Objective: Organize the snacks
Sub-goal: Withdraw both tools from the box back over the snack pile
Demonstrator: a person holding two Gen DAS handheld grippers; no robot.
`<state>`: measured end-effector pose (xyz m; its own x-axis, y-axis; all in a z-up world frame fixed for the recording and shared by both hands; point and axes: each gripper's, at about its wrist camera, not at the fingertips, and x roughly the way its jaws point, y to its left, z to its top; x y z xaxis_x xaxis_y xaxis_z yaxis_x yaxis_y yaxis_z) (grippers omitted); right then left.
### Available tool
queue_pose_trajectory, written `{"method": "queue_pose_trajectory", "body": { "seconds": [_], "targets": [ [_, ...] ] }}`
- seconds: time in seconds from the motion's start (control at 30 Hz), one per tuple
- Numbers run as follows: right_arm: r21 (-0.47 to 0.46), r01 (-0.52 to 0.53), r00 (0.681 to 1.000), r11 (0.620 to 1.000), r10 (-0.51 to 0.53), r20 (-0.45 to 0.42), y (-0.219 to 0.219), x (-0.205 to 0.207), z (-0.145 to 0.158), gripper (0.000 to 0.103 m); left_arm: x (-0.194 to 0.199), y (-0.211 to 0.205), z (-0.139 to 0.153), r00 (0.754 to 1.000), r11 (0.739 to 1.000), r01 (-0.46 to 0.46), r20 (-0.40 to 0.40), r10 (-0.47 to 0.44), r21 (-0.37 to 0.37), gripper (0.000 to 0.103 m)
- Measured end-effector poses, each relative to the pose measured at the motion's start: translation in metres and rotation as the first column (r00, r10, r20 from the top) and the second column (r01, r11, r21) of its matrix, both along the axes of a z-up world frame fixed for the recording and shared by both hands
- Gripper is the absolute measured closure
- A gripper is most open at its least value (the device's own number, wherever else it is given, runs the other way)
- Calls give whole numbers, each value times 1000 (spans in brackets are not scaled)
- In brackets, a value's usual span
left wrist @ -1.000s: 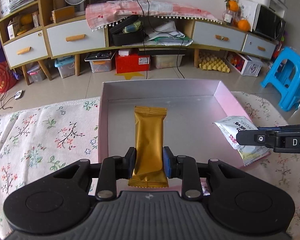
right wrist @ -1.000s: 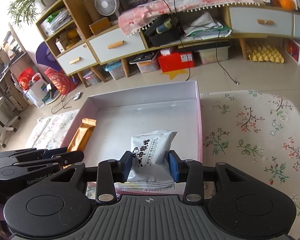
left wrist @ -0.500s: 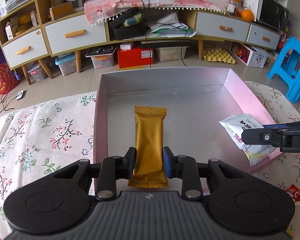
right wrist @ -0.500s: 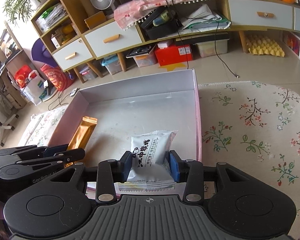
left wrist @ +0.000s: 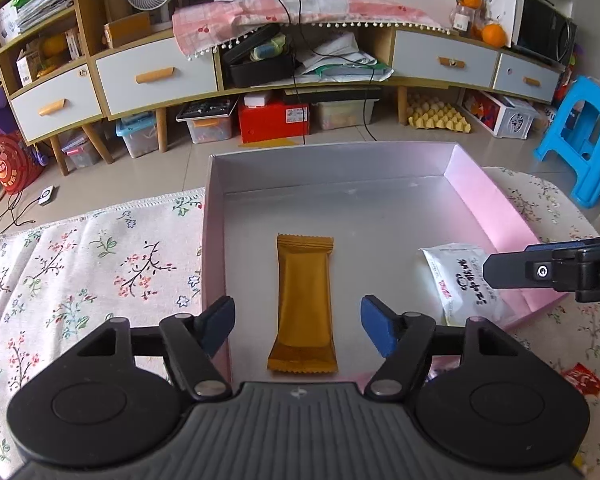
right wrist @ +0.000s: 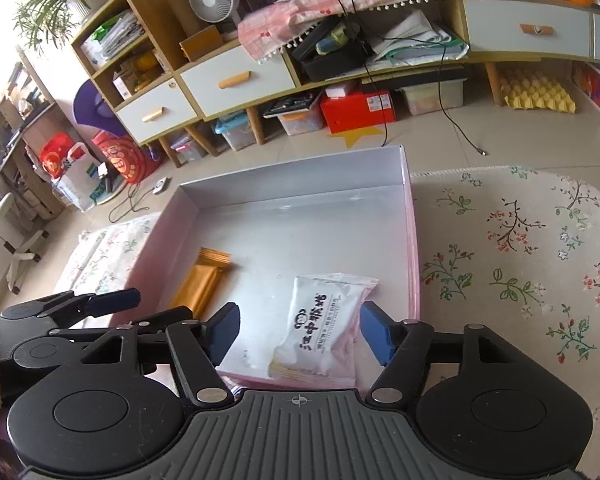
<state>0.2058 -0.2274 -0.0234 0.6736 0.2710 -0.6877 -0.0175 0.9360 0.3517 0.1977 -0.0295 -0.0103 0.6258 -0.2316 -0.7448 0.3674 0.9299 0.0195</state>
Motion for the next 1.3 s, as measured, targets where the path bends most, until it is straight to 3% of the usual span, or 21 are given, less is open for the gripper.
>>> {"method": "queue_pose_trajectory", "body": {
  "seconds": [0.67,1.0,1.17,1.3],
  "targets": [
    [-79,-83,996,993,86,39,27,-84,61,19,-64,31,42,1000,1000,-25,7,25,-9,4],
    [-114,-111,994,987,112,1,34,-125,44,17,-98,49,33,999,999,-46,-13,46,-2,0],
    [-132,-117,993,984,115,-20,31,-141,24,17,-113,58,14,998,999,-49,-25,49,10,0],
    [-205,-151,988,967,143,-54,31,-152,7,17,-122,66,-3,996,998,-60,-69,62,28,0]
  ]
}}
